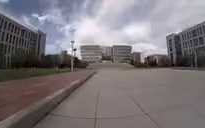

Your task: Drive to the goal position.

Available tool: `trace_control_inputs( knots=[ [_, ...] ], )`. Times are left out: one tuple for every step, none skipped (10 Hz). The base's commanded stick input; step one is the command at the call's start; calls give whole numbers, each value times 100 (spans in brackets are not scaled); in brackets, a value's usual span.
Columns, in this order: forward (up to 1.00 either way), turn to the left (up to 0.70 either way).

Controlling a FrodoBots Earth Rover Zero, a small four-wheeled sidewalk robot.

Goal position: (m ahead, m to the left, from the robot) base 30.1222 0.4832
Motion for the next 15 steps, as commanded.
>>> trace_control_inputs(
  knots=[
    [70,0],
    [70,0],
    [70,0],
    [70,0],
    [70,0],
    [70,0],
    [70,0],
    [70,0],
    [70,0],
    [70,0],
    [70,0],
    [70,0],
    [70,0],
    [70,0],
    [70,0]
  ],
)
